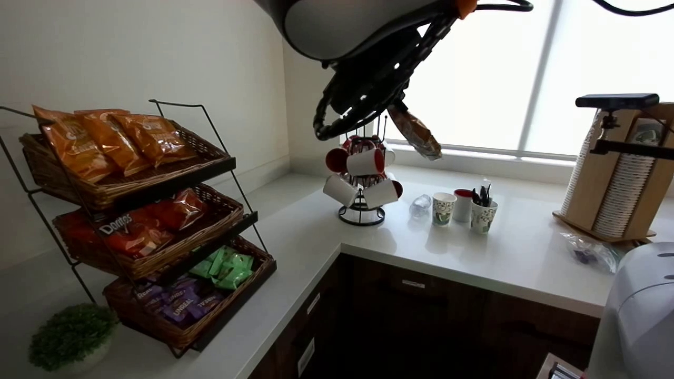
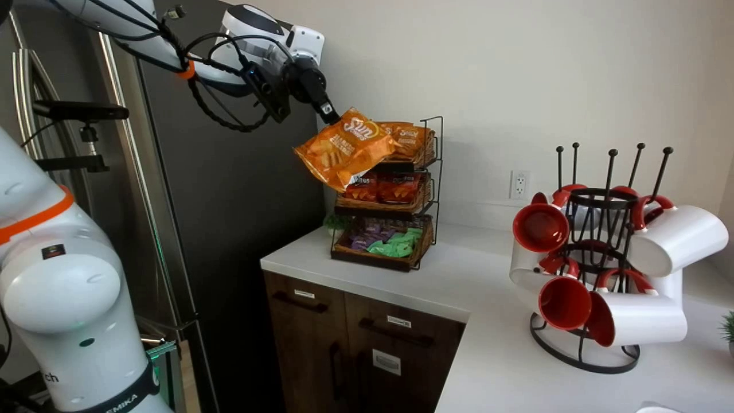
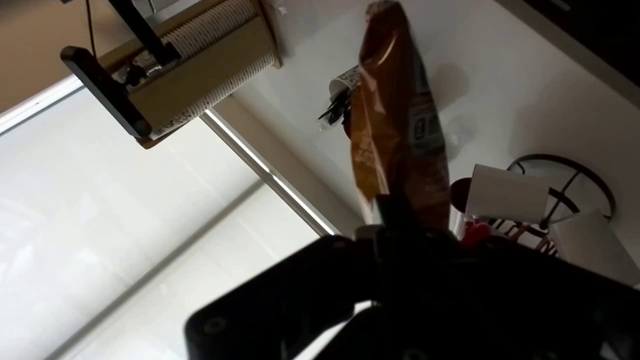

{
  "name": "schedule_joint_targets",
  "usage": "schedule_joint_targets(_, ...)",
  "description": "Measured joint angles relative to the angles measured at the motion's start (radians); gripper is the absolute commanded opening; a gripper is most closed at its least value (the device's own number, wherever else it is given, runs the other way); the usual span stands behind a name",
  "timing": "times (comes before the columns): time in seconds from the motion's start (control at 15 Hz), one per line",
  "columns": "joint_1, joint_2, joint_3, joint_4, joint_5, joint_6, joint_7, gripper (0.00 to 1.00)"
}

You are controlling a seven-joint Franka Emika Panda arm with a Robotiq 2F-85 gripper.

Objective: Take the snack packet off of the rack and put it on the counter

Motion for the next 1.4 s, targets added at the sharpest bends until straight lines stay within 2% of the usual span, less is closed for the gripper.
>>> schedule_joint_targets(0.33,0.002,0.008,0.013,0.014,0.0,0.0,0.0,0.0)
schedule_joint_targets(0.67,-0.035,0.035,0.007,0.008,-0.09,0.0,0.054,0.0)
schedule_joint_targets(1.13,-0.155,0.113,-0.142,-0.077,-0.143,0.007,0.158,0.0)
schedule_joint_targets(1.4,-0.213,0.176,-0.227,-0.139,-0.15,0.062,0.236,0.0)
